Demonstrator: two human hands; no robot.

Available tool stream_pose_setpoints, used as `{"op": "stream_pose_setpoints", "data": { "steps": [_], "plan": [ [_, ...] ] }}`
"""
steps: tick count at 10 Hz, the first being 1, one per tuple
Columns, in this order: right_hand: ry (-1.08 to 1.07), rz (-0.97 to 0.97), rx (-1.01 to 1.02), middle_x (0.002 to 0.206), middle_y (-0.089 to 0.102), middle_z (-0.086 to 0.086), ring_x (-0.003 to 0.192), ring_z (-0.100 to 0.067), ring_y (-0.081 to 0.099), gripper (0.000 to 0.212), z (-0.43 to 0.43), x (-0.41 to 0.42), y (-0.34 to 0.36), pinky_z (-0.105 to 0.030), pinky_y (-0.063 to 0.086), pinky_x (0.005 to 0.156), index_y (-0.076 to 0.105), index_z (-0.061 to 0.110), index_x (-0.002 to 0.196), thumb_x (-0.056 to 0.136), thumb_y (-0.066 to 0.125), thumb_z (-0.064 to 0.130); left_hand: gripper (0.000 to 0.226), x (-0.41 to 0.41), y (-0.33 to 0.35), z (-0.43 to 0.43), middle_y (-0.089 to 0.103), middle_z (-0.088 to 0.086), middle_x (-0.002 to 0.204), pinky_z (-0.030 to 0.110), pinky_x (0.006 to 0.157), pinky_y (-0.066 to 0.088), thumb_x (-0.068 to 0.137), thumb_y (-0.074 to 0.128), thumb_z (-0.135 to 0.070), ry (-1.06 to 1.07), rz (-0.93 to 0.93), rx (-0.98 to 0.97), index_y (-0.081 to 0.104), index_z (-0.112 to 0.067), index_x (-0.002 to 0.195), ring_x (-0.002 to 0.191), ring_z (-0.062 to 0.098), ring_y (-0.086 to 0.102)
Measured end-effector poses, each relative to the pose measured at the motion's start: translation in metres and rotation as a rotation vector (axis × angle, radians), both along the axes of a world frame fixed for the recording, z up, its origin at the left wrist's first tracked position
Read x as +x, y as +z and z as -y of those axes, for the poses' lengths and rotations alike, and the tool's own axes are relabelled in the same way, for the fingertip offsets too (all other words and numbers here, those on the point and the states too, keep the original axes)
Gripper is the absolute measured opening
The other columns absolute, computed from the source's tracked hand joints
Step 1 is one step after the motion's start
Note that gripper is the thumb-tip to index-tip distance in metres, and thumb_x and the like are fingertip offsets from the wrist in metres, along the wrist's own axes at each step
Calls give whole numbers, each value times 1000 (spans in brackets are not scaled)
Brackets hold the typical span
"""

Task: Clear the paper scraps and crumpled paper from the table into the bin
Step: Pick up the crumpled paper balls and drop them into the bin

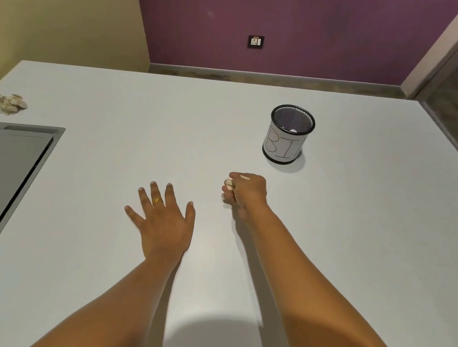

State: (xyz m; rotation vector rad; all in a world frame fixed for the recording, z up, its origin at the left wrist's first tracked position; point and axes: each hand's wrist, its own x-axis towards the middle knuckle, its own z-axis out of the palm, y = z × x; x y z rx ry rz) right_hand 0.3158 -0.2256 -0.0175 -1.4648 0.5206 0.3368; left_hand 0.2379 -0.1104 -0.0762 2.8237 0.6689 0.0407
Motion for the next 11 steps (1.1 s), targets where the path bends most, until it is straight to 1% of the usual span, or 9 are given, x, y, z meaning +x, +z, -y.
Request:
{"op": "stream_pose_setpoints", "data": {
  "steps": [1,2,3,4,5,6,7,10,11],
  "plan": [
    [-75,-90,179,61,45,-4,49,-12,40,18,11,2,5,-20,39,49,56,7,81,92,44,-2,61,-1,0,-1,18,17,154,64,111,7,93,30,-46,3,6,7,22,-13,143,143,36,7],
    [-72,-167,218,59,42,-3,48,-11,36,22,18,4,5,-18,36,46,51,9,70,88,63,14,61,0,1,-1,17,16,154,63,111,7,93,29,-47,9,-4,8,21,-14,143,144,35,6],
    [-78,-205,254,55,35,0,47,-11,28,38,21,5,3,-18,28,43,48,11,69,76,74,38,61,0,1,0,17,15,154,63,112,8,93,28,-47,12,-7,14,20,-14,143,144,34,6],
    [-107,-249,417,46,34,2,37,-10,27,56,22,7,3,-17,19,36,38,15,52,78,60,60,61,0,2,0,18,15,154,63,111,8,93,29,-47,19,0,13,21,-14,143,144,34,7],
    [-123,-305,553,33,35,3,25,-10,27,62,25,7,5,-10,14,34,35,15,47,87,38,63,60,1,2,0,19,15,154,63,111,9,93,30,-47,19,1,17,22,-14,143,144,34,8],
    [-159,-316,554,29,30,4,21,-10,20,56,25,7,8,-8,11,33,31,15,48,95,26,45,60,1,2,1,20,15,154,63,111,10,93,31,-47,18,-2,26,23,-13,142,143,34,9],
    [-178,-274,496,29,27,5,21,-9,16,51,20,8,11,-9,10,32,29,16,49,97,23,31,60,0,1,1,22,16,153,64,110,10,92,32,-46,19,4,25,24,-13,142,143,35,10],
    [-151,-163,284,42,21,4,24,-8,11,48,7,5,9,-7,10,35,32,16,56,100,28,35,60,2,-1,0,22,15,153,63,110,11,92,31,-47,24,-5,34,24,-14,142,143,35,10],
    [-154,-148,229,42,21,5,23,-8,11,49,8,3,6,-6,11,35,26,18,54,99,29,36,60,2,0,0,21,15,153,63,110,11,92,31,-47,25,-4,33,24,-14,142,143,34,10]
  ]
}}
